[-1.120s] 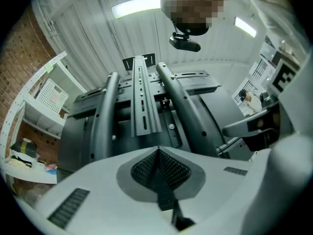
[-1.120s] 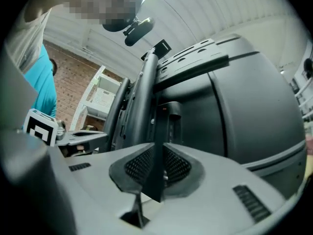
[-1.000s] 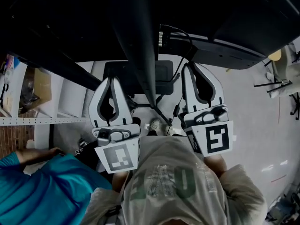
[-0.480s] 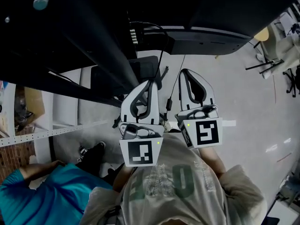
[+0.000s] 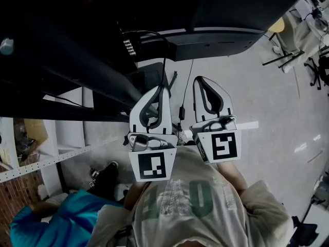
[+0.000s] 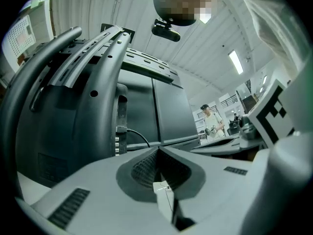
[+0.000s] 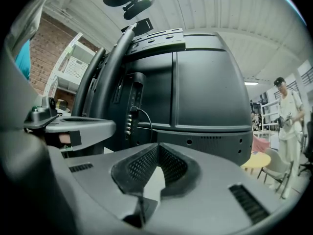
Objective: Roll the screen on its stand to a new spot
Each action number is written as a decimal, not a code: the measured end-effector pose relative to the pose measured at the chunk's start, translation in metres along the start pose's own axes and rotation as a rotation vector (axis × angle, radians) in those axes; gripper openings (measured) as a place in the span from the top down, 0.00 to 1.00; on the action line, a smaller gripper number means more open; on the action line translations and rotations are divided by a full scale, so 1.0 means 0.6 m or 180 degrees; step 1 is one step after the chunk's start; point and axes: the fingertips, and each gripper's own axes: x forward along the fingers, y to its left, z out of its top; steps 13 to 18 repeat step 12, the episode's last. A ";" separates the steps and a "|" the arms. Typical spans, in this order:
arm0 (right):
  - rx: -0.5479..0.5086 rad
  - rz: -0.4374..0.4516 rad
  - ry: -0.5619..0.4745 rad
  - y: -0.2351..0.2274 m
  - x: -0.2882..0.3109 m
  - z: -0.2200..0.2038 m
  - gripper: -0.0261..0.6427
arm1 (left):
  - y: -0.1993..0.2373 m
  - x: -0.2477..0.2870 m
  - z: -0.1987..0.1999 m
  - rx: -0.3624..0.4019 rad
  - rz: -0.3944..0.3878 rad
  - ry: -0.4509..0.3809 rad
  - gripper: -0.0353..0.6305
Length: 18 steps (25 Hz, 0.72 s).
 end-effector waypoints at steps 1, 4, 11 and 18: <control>0.0009 0.0005 0.0008 0.002 0.000 -0.002 0.93 | 0.000 0.003 0.000 -0.0003 -0.0014 0.0003 0.93; -0.0025 -0.0009 -0.0019 0.000 0.002 0.002 0.93 | -0.002 0.010 0.000 -0.0010 -0.0056 -0.0003 0.93; -0.0004 -0.0064 0.0017 -0.006 0.002 -0.005 0.93 | -0.005 0.016 -0.005 -0.0003 -0.0113 0.0033 0.93; -0.0004 -0.0069 0.0020 -0.007 0.002 -0.005 0.93 | -0.005 0.017 -0.006 0.0000 -0.0118 0.0042 0.93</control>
